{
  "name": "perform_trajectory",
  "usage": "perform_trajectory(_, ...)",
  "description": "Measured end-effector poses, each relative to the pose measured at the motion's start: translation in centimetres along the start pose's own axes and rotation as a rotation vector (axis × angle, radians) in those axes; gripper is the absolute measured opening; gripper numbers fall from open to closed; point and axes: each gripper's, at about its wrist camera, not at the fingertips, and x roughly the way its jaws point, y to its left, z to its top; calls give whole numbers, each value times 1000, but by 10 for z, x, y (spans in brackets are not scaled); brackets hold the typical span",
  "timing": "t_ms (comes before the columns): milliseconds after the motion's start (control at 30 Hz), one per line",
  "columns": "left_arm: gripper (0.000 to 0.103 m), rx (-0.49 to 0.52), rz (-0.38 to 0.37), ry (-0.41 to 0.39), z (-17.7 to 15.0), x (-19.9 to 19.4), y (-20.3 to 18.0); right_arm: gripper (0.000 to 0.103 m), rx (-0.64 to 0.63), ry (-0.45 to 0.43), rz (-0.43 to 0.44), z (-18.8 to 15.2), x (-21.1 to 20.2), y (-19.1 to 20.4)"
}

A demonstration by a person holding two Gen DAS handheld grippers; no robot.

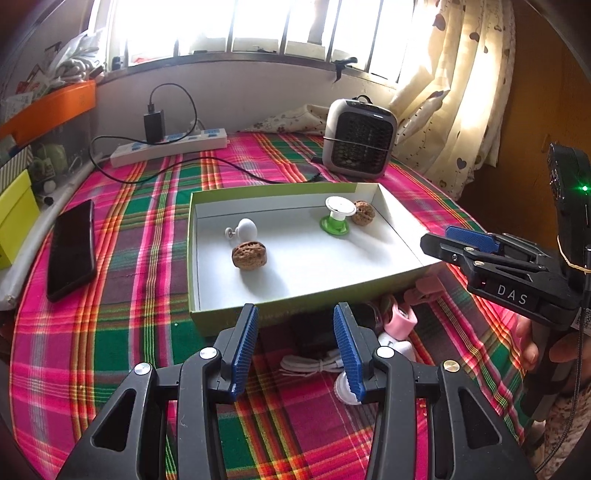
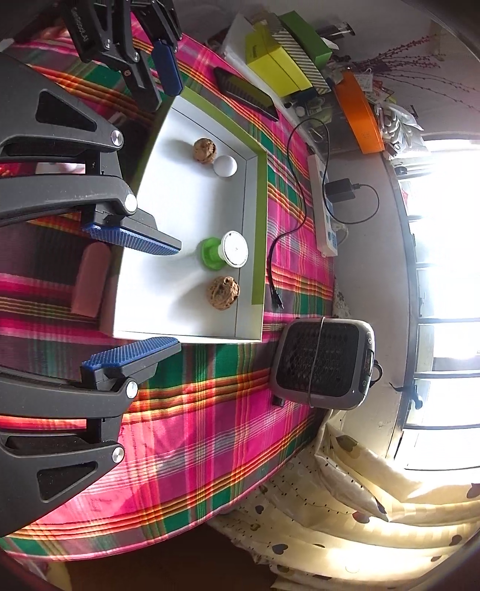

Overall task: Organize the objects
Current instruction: 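Withdraw both tools from the box toward the remaining items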

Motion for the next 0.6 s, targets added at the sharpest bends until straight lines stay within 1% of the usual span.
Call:
perform_trajectory(167,41,10,-44,15,-13,-6,-8,47,-15,5,13,-20,-13,10)
perform_trajectory(300,41,44,-70,36,-23,-7,-16,47,-14,20,20,-33,-17,13)
perform_trajectory(600,41,52,-102,68,-35,-2,-24,47,4,39,31,-50,-20,15)
